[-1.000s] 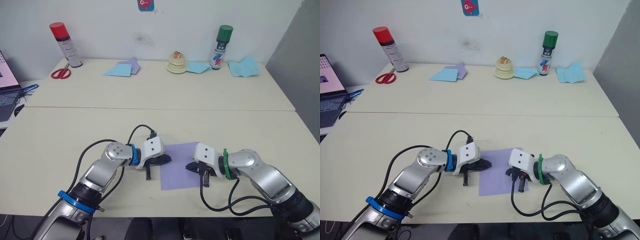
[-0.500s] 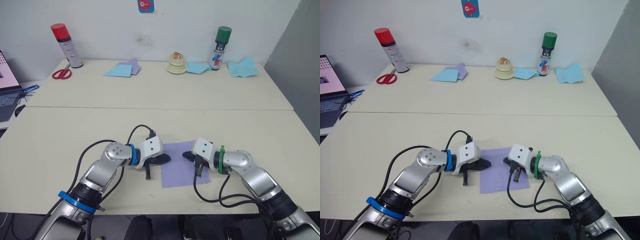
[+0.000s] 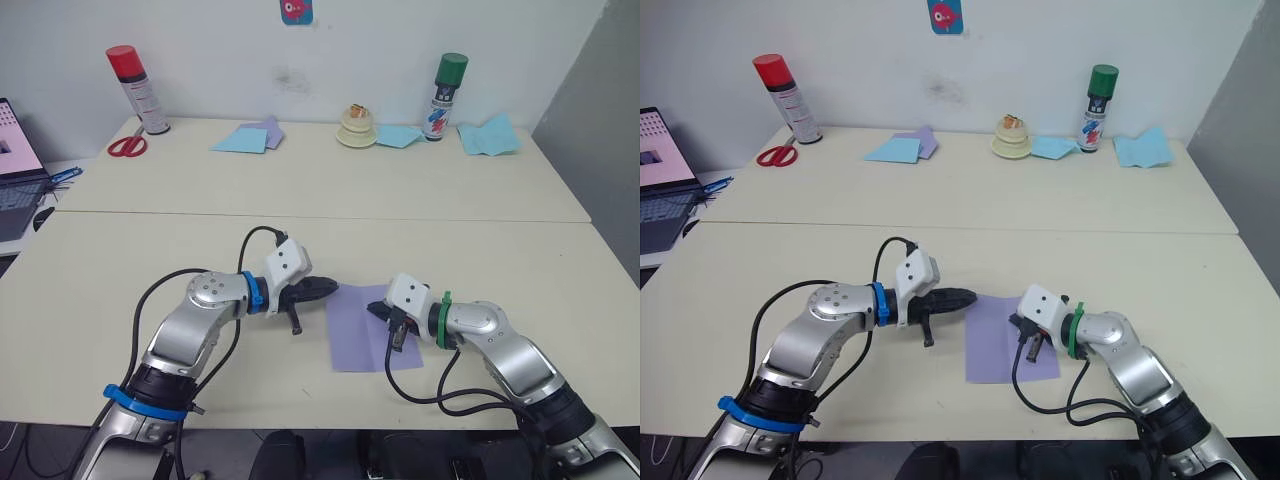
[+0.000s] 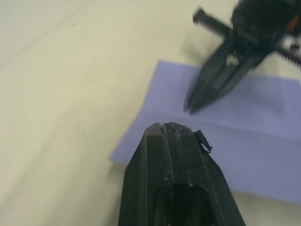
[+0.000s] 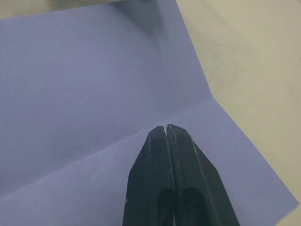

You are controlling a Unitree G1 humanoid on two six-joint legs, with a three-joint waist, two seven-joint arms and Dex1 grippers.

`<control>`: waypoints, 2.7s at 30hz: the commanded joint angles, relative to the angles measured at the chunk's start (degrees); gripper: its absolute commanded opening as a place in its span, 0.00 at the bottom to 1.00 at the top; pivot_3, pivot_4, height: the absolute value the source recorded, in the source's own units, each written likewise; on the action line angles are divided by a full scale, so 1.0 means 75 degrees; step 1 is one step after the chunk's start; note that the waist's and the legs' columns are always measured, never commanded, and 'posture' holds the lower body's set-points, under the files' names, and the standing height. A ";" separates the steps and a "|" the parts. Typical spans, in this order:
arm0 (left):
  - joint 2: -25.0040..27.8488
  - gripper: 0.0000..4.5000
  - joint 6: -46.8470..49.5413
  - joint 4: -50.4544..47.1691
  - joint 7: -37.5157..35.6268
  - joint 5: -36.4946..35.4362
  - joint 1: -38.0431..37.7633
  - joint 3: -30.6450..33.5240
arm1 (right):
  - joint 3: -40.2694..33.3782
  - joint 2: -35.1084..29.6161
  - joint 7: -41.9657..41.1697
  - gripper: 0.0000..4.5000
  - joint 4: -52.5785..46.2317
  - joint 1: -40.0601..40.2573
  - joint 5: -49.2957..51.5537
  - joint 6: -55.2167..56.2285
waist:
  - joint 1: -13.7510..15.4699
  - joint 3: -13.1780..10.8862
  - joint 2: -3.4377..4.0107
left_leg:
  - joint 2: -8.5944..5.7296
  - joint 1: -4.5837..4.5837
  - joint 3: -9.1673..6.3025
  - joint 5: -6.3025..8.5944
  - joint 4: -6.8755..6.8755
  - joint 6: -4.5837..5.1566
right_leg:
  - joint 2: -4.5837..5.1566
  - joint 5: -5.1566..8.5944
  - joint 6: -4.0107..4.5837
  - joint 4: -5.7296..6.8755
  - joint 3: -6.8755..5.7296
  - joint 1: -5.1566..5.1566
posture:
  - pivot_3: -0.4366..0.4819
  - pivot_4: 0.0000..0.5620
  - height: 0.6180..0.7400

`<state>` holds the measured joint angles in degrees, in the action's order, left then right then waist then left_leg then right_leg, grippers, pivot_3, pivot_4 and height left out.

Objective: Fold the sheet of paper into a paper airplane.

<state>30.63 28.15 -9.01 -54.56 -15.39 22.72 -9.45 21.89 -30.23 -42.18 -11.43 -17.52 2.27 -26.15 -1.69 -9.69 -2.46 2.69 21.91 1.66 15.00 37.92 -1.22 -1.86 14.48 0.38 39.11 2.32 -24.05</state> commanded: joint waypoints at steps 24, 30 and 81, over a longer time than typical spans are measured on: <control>-0.0591 0.00 -0.0447 0.1023 0.0714 0.1031 -0.0201 -0.1346 | -0.0265 0.0203 0.0340 0.01 -0.0711 0.0041 -0.0154 -0.0847 | 0.0004 -0.0001 0.0000 | -0.0005 0.0003 0.0002 0.0000 -0.0002 0.0000 | 0.0001 0.0000 0.0000 -0.0005 0.0004 -0.0001 | 0.48 0.27 0.88; -0.0653 0.00 -0.0753 0.1313 0.0623 0.1208 -0.0266 -0.1469 | -0.0988 0.0518 0.0599 0.01 -0.1151 0.0063 0.0304 -0.1090 | 0.0004 0.0000 0.0001 | -0.0004 0.0004 0.0000 0.0000 -0.0003 0.0000 | 0.0002 0.0000 0.0000 -0.0005 0.0002 -0.0002 | 0.48 0.27 0.88; -0.1001 0.00 -0.0759 0.1904 0.0732 0.1306 -0.0181 -0.1281 | -0.0764 0.0212 0.1462 0.00 -0.2096 0.0716 0.0953 -0.1584 | -0.0019 0.0000 0.0004 | -0.0004 0.0004 -0.0001 0.0002 -0.0012 0.0002 | 0.0004 0.0002 -0.0001 -0.0017 -0.0001 -0.0002 | 0.48 0.27 0.88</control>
<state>22.86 20.78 2.86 -49.50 -6.50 22.19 -18.68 14.08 -27.88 -30.02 -26.22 -12.59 11.48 -42.09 -1.83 -9.70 -2.43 2.66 21.93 1.64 15.01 37.82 -1.21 -1.83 14.49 0.37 38.97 2.30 -24.06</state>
